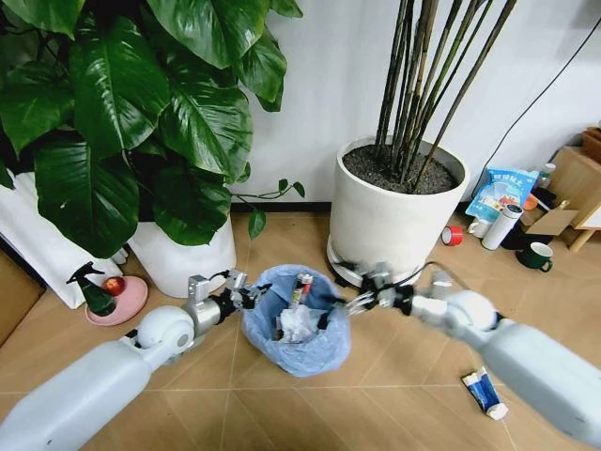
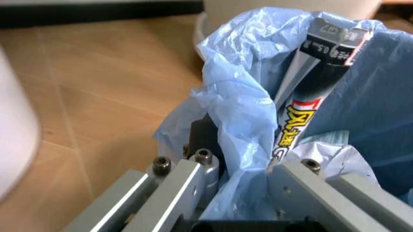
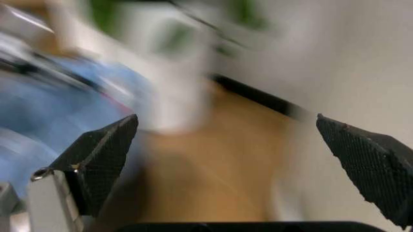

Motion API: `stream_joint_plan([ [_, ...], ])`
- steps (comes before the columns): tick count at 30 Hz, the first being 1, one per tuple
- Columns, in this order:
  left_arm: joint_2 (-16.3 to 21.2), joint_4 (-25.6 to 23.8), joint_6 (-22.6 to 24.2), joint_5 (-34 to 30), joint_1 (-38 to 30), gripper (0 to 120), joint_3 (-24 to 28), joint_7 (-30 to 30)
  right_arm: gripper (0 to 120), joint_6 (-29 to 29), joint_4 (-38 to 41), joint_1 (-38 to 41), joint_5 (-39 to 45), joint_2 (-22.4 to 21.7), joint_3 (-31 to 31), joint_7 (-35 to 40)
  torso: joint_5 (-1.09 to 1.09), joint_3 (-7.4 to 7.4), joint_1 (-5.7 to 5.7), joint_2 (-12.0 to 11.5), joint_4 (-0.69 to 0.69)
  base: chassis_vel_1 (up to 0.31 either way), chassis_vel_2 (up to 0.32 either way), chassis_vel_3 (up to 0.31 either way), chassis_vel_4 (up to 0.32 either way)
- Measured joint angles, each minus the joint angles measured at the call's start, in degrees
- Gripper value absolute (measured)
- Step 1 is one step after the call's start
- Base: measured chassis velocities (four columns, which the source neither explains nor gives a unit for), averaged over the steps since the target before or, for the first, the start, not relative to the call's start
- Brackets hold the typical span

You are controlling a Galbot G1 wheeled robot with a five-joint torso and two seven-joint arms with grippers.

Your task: Pick up the trash bin and place the garbage on the floor into it.

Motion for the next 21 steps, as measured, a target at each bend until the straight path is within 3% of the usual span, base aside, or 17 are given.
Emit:
stream_joint_plan([
  [7,1.0,0.0,-0.4,0.5,1.1,0,-2.9,0.7,100,-2.0,-2.0,-13.1,-1.4,-4.8,9.4,10.6,0.00,-0.01,0.00,0.0,0.00,0.000,0.000,0.000,0.000],
  [10,1.2,-0.4,-0.6,0.8,2.4,0,-5.3,1.1,100,-1.3,-4.9,-25.9,-2.7,-6.9,15.1,14.9,0.03,-0.01,-0.01,0.0,-0.03,0.000,0.000,0.000,0.000],
  [21,1.4,-1.0,-0.8,1.1,2.8,0,-5.7,1.3,100,-3.7,-6.4,-43.3,-8.1,-3.2,26.2,17.6,0.01,-0.01,-0.01,0.0,-0.01,0.000,0.000,0.000,0.000],
])
